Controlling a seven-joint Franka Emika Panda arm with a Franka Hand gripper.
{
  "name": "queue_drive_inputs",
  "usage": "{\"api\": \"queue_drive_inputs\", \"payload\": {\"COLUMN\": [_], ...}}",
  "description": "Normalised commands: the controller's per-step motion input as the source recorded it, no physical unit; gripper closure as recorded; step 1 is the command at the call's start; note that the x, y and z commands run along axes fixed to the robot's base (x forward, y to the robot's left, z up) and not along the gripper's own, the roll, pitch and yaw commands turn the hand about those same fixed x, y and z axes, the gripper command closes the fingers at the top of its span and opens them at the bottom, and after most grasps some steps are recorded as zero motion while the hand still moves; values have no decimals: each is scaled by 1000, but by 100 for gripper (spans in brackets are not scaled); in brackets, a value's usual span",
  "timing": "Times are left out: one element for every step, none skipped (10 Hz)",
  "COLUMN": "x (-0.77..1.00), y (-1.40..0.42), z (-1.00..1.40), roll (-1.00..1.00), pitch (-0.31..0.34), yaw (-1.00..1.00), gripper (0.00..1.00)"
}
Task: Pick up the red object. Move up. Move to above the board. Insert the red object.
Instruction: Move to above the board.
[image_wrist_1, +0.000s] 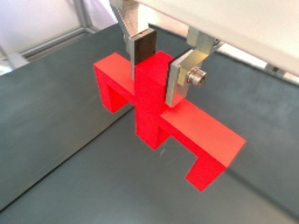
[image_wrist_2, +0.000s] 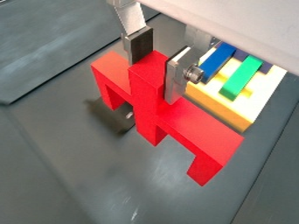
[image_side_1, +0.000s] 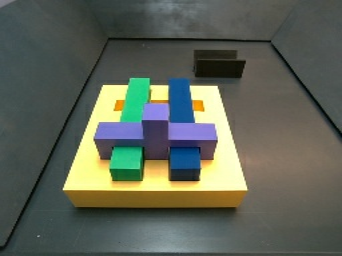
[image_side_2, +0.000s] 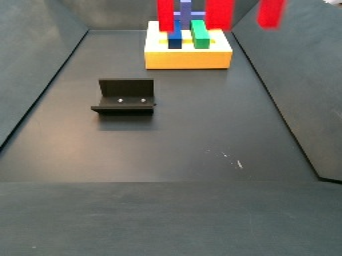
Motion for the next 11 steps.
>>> {"api": "queue_drive_inputs", "payload": {"x": [68,65,66,69,71,80,96,136,180,124,106], "y": [-1400,-1400,-1400,-1400,-1400,-1400,-1400,-1400,-1400,-544,-213], "z": [135,135,139,146,154,163,167,172,184,85,45], "roll": [-7,-18,-2,-17,-3,2,-16,19,12,22,27], "pitch": [20,10,17,22,35,59,83,117,141,172,161], "yaw": [5,3,10,9,10,11,4,7,7,3,6], "gripper": [100,100,100,100,100,100,100,100,100,100,100]}}
